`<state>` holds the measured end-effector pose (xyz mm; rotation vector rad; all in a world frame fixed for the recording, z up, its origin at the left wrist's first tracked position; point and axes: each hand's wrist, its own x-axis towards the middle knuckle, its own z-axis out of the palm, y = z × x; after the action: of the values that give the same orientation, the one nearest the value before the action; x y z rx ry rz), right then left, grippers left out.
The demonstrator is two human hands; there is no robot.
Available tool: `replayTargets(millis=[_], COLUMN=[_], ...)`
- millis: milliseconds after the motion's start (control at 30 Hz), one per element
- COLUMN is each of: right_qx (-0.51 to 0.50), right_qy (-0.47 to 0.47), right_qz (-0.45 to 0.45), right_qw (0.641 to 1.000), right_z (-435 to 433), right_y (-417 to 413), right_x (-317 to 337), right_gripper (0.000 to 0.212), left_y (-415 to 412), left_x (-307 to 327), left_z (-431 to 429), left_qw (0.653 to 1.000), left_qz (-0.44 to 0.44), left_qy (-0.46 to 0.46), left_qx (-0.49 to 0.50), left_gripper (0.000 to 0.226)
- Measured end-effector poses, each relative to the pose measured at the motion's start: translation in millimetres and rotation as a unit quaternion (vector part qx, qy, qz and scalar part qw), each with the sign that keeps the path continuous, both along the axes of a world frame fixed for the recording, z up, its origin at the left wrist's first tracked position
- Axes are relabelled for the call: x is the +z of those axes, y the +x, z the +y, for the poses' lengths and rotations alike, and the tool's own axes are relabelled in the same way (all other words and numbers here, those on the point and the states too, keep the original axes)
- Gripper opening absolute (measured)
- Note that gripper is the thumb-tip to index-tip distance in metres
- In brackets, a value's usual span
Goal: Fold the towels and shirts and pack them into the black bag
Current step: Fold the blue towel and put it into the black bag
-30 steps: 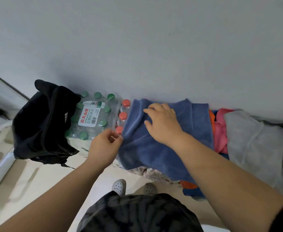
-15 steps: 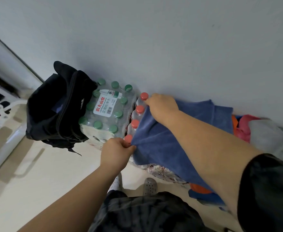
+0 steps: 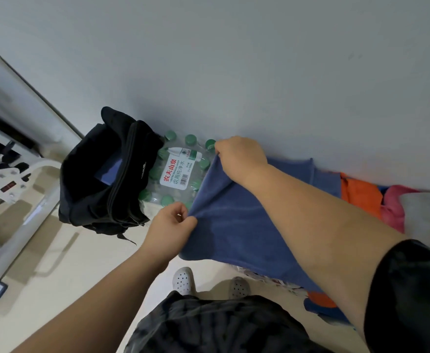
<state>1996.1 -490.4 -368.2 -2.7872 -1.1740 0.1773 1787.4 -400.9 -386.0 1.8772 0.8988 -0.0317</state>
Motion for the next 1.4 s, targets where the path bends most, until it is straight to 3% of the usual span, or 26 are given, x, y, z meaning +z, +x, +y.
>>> replayTargets(millis=[100,300,533,633,767,900,1167,1400], right_qx=[-0.017,-0.050,0.016,-0.026,-0.139,-0.236,-0.155,-0.145], right_qy=[0.014,0.070,0.108,0.189,0.227,0.204,0.141,0.095], right_qz=[0.014,0.026,0.154,0.093,0.044,0.109,0.206,0.211], right_qw=[1.000,0.996,0.982,0.977,0.963,0.944,0.956,0.962], right_z=[29,84,89,54,-17,-82,-104,-104], right_y=[-4,-12,-23,-22,-18,-11,-6,-11], right_x=[-1,-14,-28,-31,-39,-47,-45,-49], right_gripper=[0.023,0.014,0.042,0.034,0.025,0.023,0.044,0.054], left_y=[1,2,11,22,43,54,43,34], left_x=[-1,3,3,8,12,10,-7,-12], left_z=[27,78,103,88,41,-15,-71,-80], left_qw=[0.999,0.968,0.851,0.845,0.856,0.858,0.834,0.834], left_qz=[0.014,0.020,0.151,0.118,0.083,0.074,0.135,0.151], left_qy=[0.049,0.245,0.454,0.457,0.409,0.364,0.381,0.395], left_qx=[-0.002,-0.045,-0.218,-0.250,-0.305,-0.354,-0.375,-0.355], left_gripper=[0.010,0.014,0.027,0.027,0.024,0.033,0.050,0.020])
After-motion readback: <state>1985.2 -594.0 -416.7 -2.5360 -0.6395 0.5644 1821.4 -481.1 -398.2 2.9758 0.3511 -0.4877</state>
